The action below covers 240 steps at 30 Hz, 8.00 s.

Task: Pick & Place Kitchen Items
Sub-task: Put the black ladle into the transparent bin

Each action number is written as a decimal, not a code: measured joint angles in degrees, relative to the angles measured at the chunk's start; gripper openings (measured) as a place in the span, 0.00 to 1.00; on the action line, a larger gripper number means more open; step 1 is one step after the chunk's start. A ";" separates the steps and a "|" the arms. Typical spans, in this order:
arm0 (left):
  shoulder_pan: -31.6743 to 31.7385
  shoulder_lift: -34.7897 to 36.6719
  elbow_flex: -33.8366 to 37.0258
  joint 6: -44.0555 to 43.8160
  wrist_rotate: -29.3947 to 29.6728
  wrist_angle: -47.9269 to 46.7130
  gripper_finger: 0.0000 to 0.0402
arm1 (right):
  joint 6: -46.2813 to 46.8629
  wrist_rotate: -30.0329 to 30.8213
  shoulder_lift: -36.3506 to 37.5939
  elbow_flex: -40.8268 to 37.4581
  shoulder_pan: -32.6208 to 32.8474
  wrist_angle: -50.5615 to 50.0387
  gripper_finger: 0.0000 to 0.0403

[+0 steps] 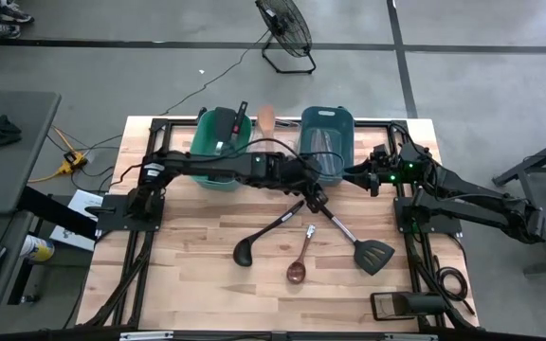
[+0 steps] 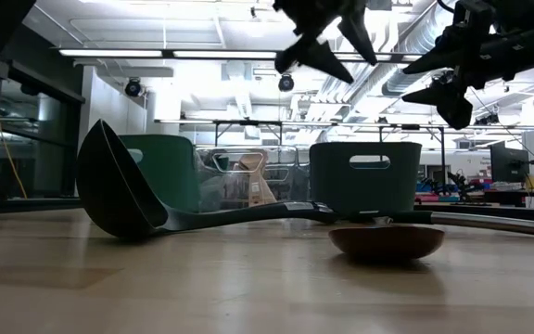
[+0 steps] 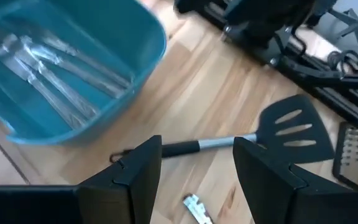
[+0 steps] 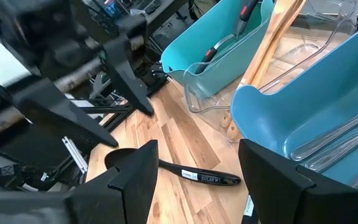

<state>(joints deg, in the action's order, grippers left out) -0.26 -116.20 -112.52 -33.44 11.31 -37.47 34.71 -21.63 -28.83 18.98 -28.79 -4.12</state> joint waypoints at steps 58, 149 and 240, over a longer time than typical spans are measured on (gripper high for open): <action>-8.43 5.75 25.97 -7.29 -1.83 -8.55 0.76 | -0.33 -1.00 -0.02 0.02 0.31 -5.78 0.53; -9.48 0.48 21.11 -6.85 -17.79 -17.23 0.04 | -5.94 -17.57 -1.13 0.02 6.27 8.76 0.53; -9.48 0.61 8.51 -3.00 -17.72 -22.42 0.04 | -65.42 29.25 -48.09 21.38 38.05 -5.43 0.39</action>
<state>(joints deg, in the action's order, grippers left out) -9.74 -115.59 -104.01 -36.45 -6.41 -59.88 -30.71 7.63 -76.93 40.36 9.26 -9.55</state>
